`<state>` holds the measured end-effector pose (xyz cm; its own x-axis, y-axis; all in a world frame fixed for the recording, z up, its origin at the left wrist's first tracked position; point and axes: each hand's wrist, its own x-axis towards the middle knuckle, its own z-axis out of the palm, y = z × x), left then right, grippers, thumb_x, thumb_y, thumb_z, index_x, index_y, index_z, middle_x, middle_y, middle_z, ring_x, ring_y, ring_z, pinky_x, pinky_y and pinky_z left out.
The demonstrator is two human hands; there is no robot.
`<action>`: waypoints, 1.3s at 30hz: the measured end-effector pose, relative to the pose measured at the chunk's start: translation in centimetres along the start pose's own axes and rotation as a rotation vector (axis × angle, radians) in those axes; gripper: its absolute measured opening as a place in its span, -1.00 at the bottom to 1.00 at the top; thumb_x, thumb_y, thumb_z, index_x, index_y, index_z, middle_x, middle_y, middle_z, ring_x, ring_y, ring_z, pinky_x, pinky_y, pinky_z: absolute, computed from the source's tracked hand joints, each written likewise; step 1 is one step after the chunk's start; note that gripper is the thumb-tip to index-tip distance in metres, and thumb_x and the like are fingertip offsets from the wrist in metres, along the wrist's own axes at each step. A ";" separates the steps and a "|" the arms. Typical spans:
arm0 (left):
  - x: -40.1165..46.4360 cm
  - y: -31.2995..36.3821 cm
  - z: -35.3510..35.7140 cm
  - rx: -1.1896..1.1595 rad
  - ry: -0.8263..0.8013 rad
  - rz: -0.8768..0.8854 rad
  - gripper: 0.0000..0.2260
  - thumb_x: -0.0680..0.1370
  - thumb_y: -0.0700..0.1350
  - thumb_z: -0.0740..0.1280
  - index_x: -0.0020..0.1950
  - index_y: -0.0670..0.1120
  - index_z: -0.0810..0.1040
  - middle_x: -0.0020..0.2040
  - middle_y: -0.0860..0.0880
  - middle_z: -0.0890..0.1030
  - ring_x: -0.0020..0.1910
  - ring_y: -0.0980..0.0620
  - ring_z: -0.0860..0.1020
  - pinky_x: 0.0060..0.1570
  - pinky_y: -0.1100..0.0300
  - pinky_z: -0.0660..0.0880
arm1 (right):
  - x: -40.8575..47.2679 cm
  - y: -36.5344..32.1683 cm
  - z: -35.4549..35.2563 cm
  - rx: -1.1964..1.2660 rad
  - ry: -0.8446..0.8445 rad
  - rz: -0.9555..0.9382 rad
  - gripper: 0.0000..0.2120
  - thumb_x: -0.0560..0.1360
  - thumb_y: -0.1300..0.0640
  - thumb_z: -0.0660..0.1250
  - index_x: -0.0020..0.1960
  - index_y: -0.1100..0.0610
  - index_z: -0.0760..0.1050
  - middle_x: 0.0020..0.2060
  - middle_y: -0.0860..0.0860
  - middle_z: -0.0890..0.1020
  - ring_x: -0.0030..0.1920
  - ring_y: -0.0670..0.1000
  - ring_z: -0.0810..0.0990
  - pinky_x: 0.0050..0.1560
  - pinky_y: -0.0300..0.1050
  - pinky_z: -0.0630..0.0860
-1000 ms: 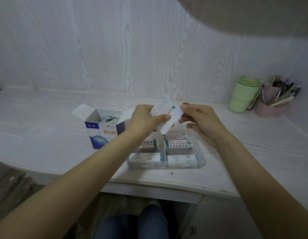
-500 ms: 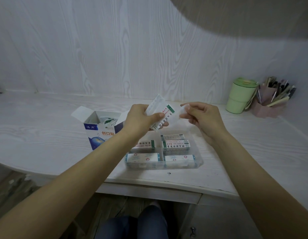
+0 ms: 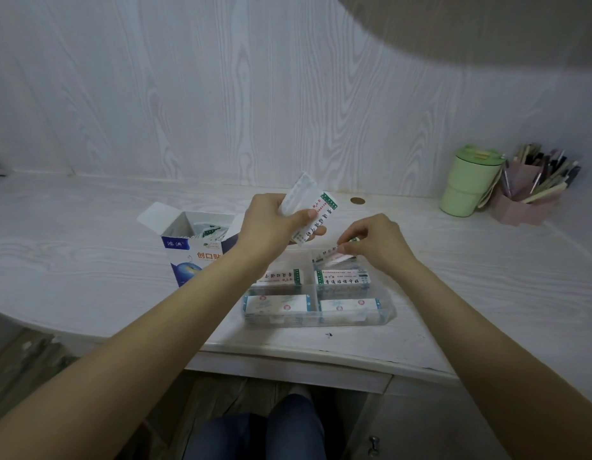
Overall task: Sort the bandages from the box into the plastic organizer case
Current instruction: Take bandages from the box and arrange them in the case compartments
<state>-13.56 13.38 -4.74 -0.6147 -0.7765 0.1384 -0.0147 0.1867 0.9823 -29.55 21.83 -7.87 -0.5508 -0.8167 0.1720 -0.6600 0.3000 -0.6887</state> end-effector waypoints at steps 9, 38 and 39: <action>0.3 -0.4 0.2 -0.003 -0.006 -0.007 -0.94 0.51 -0.22 0.38 -0.03 -0.17 0.60 -0.12 -0.15 0.69 -0.17 -0.06 0.69 0.02 -0.08 0.59 | 0.5 -0.1 1.3 -0.301 -0.066 -0.058 -0.91 0.39 0.24 0.45 -0.19 0.06 0.66 -0.30 -0.08 0.61 -0.15 -0.02 0.60 -0.09 -0.09 0.57; -0.2 0.6 0.6 -0.218 0.097 0.031 -0.90 0.59 -0.22 0.27 -0.08 -0.17 0.55 -0.22 -0.12 0.65 -0.28 0.02 0.68 -0.20 0.24 0.62 | -0.2 0.6 0.5 0.283 0.165 0.299 -0.97 0.43 0.27 0.44 -0.13 0.20 0.61 -0.34 0.05 0.61 -0.49 -0.15 0.50 -0.46 -0.35 0.42; -0.2 0.6 0.6 -0.217 0.101 0.032 -0.90 0.59 -0.22 0.27 -0.08 -0.17 0.55 -0.22 -0.12 0.65 -0.27 0.02 0.68 -0.19 0.24 0.62 | -0.1 0.6 0.7 0.251 0.164 0.300 -0.96 0.43 0.27 0.44 -0.12 0.21 0.62 -0.32 0.05 0.61 -0.48 -0.15 0.51 -0.45 -0.35 0.41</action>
<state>-13.93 14.05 -4.28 -0.5301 -0.8304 0.1713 0.1799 0.0873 0.9798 -29.54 21.72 -8.78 -0.7868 -0.6163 0.0336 -0.3244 0.3667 -0.8719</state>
